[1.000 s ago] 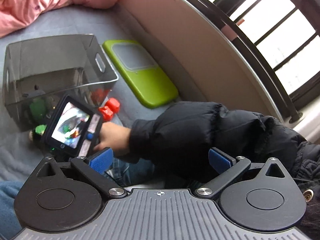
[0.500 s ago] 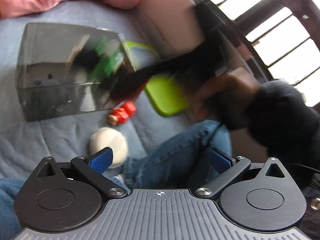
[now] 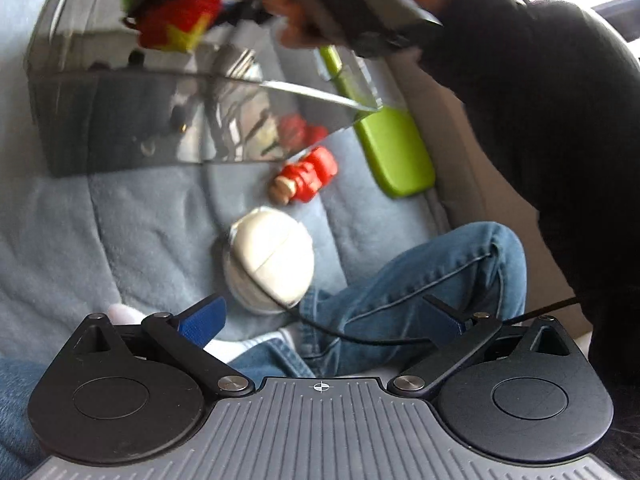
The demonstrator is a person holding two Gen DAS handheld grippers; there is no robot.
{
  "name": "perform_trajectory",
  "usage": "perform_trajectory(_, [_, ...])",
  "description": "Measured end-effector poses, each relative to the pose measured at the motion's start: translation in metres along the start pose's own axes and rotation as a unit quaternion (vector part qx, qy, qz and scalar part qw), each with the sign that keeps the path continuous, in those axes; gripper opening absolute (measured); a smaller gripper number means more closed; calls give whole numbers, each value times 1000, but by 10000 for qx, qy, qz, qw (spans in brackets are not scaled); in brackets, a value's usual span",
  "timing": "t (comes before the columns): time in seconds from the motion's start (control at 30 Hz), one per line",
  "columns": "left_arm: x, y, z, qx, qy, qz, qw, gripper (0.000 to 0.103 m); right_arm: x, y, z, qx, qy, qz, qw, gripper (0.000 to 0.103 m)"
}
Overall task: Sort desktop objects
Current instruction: 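Carry the crocheted doll with the right gripper and release it into the box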
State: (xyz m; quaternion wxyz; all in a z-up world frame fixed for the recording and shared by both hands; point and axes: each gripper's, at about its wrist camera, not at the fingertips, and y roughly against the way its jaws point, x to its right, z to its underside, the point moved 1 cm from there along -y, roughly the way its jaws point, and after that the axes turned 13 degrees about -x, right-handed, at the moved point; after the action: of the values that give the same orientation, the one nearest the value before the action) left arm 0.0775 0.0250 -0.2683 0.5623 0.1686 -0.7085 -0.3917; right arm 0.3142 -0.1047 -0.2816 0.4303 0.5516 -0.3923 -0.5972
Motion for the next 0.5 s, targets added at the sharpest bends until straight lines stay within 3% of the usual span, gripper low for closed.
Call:
perform_trajectory(0.27, [-14, -5, -7, -121, 66, 233, 9996, 103, -49, -71, -23, -201, 1255, 1151, 9852, 75])
perform_trajectory(0.5, [-13, -6, -8, -149, 78, 183, 9997, 103, -41, -76, -11, -199, 1217, 1127, 9860, 83])
